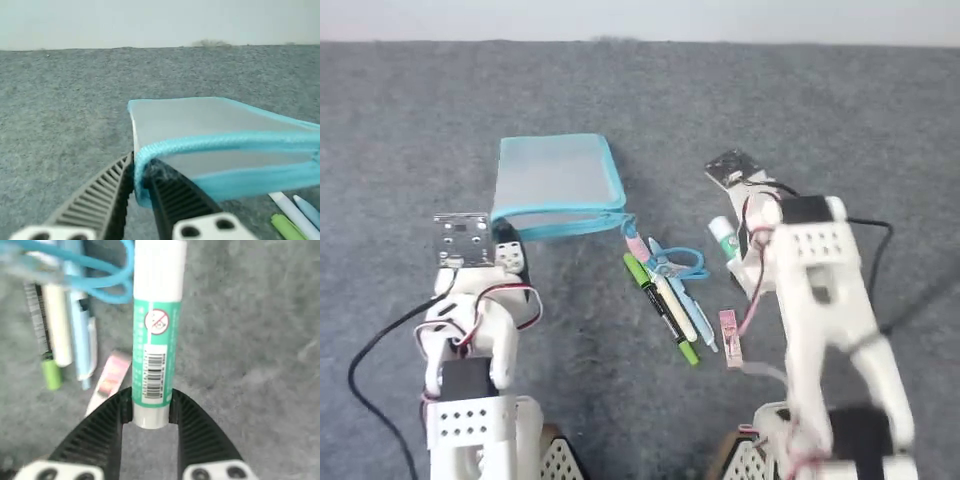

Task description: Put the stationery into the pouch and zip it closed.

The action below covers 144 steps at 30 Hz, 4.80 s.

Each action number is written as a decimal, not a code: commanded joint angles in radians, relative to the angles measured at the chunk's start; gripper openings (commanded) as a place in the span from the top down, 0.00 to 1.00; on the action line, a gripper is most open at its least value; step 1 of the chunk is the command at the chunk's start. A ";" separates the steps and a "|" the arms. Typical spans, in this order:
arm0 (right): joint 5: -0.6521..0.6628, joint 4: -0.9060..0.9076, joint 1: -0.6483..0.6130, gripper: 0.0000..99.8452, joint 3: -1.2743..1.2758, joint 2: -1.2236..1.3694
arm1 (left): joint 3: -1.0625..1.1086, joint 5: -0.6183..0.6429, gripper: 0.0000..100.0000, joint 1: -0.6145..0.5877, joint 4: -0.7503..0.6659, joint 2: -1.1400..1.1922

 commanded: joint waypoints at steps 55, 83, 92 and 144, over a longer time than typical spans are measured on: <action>-0.338 0.323 -0.395 0.87 -1.221 0.740 | 0.035 0.015 0.99 0.305 -0.006 -0.020; -0.118 0.298 -0.354 0.81 -0.499 0.093 | 0.013 0.006 0.99 0.144 -0.026 -0.020; -0.112 0.058 -0.297 0.81 0.103 -0.168 | 0.012 -0.029 0.99 0.118 -0.025 -0.015; -0.115 -0.361 -0.024 0.99 -0.034 0.163 | 0.013 -0.029 0.99 0.121 -0.025 -0.014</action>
